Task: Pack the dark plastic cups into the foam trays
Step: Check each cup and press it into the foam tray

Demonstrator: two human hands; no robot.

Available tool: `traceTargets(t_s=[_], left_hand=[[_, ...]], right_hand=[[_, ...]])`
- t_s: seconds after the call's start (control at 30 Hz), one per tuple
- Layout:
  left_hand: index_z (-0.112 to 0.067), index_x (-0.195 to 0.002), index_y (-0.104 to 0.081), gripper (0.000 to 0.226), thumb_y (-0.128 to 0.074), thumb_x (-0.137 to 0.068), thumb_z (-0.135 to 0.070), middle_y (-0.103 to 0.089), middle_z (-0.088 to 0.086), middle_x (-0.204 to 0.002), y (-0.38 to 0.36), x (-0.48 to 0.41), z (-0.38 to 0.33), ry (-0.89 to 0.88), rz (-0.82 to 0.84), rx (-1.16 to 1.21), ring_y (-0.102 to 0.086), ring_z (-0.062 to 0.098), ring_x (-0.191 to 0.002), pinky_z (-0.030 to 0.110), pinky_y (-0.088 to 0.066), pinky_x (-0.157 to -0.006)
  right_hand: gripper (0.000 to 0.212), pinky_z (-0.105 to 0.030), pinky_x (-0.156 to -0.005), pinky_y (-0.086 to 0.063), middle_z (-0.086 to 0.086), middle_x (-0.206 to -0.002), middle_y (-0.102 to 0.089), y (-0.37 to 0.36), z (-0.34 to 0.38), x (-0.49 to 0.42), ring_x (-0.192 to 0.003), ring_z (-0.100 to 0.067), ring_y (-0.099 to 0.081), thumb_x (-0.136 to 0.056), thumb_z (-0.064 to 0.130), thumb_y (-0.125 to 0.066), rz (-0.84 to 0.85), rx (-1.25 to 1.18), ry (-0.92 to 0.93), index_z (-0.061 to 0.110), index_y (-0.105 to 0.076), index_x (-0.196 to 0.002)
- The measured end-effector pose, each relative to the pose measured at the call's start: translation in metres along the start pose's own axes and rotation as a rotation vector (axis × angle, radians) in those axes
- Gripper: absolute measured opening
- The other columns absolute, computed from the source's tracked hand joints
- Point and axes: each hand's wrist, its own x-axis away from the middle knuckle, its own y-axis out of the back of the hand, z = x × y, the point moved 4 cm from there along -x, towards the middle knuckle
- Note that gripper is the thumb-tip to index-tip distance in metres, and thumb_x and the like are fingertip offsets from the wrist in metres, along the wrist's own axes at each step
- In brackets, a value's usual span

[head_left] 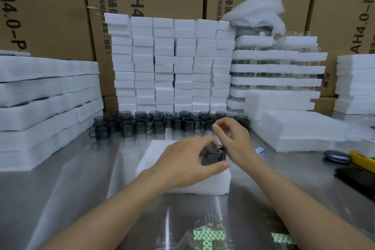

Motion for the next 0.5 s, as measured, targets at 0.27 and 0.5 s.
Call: traceTargets(t_s=[0.27, 0.5], left_hand=[[-0.057, -0.119, -0.054, 0.056, -0.068, -0.073, -0.085, -0.067, -0.031, -0.109, 0.0007, -0.0024, 0.0050, 0.047, -0.026, 0.102, -0.060, -0.007, -0.104, 0.030, -0.054, -0.088], [-0.050, -0.122, -0.064, 0.064, -0.059, -0.074, -0.092, -0.065, -0.024, -0.112, -0.0052, -0.0027, 0.0046, -0.012, 0.022, -0.006, -0.054, -0.002, -0.106, 0.030, -0.051, -0.089]], right_hand=[[0.023, -0.019, -0.069, -0.040, 0.011, -0.085, -0.066, -0.0055, -0.0060, -0.0030, -0.081, -0.011, -0.059, -0.108, 0.037, -0.058, -0.021, 0.035, 0.042, 0.031, -0.066, -0.088], [0.023, -0.017, -0.070, -0.041, 0.014, -0.089, -0.065, -0.0045, -0.0084, -0.0032, -0.084, -0.010, -0.060, -0.106, 0.046, -0.055, -0.019, 0.054, 0.067, 0.038, -0.062, -0.086]])
